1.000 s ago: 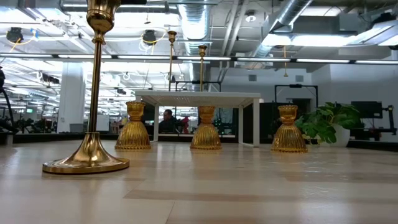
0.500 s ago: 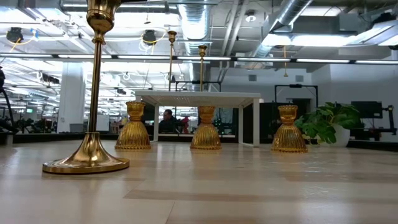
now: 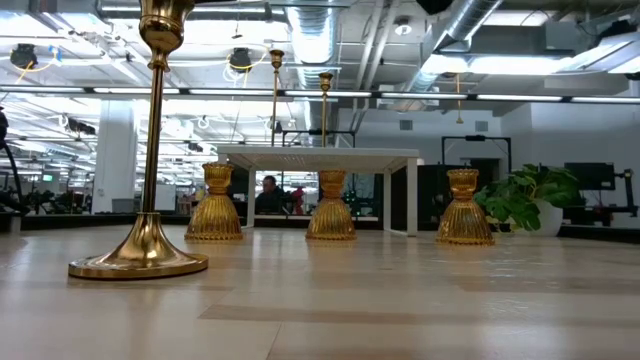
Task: Pick & Place candle stick holders
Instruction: Put the gold candle holder on the shelf aligned with the other gold candle holder
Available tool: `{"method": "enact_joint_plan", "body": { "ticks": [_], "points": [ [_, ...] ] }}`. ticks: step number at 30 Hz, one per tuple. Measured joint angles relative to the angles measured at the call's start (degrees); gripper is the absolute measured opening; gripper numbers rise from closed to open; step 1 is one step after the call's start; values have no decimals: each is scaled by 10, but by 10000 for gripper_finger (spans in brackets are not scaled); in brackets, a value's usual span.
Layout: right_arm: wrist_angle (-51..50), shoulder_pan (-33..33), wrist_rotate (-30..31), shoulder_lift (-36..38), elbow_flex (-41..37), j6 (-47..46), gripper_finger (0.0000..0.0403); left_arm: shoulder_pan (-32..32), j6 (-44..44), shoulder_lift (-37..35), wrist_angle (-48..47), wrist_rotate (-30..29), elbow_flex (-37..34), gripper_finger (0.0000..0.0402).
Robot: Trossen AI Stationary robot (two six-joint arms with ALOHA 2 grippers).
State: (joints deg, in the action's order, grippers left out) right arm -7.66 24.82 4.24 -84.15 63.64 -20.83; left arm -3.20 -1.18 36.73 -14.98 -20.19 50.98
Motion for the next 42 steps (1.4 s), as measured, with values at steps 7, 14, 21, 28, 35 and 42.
{"method": "enact_joint_plan", "body": {
  "ticks": [7, 14, 21, 28, 35, 42],
  "points": [
    [9, -6, -25, -63, -1, -11, 91, 0, 1, 0, 0, -1, 0, 214],
    [25, -2, -27, -98, -1, 10, 201, 0, 0, 0, 0, -21, 0, 214],
    [27, -36, 0, -100, -2, 98, 287, 0, 0, 0, 0, -42, 0, 214],
    [77, -79, -12, -121, 0, 177, 275, 0, 0, 0, 0, -42, 0, 214],
    [217, -80, -69, -204, -3, 193, 275, 0, 2, 0, 0, -42, 0, 214],
    [280, -88, -101, -240, -2, 153, 275, 0, 0, 0, 0, -42, 0, 214]
  ]
}}
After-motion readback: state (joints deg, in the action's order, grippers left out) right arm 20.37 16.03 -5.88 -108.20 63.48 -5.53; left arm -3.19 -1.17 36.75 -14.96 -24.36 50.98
